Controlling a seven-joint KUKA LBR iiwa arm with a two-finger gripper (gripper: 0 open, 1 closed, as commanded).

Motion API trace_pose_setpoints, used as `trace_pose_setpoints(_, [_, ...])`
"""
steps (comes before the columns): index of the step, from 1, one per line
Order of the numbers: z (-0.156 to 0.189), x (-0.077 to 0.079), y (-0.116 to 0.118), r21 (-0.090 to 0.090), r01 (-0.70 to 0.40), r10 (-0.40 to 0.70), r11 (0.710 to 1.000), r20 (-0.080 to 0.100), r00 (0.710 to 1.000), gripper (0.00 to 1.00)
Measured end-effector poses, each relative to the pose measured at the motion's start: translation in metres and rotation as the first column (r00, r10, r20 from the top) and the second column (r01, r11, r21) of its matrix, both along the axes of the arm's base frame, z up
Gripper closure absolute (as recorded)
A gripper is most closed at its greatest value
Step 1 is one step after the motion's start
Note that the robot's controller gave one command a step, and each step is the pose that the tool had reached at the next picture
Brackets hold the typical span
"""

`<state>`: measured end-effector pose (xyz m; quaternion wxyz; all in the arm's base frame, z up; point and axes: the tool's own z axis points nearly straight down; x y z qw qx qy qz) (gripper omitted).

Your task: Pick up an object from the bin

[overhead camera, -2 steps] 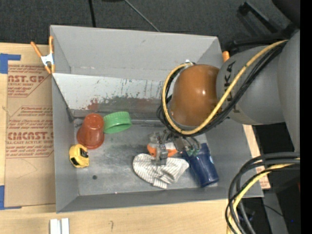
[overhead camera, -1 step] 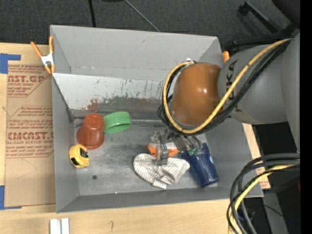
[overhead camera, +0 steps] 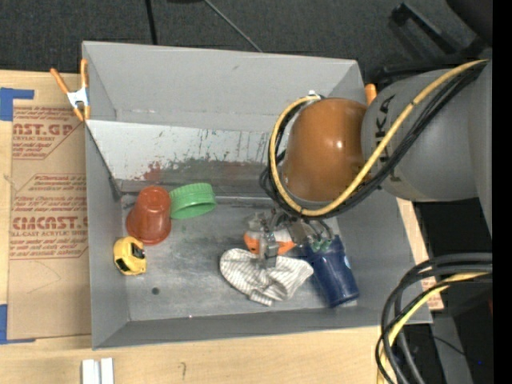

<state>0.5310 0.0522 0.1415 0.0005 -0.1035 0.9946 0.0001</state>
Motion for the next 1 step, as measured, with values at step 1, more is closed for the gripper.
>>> trace_pose_setpoints(1, [0.0078, -0.0001, 0.0002, 0.000, 0.000, 0.000, 1.000, 0.000, 1.000, 1.00])
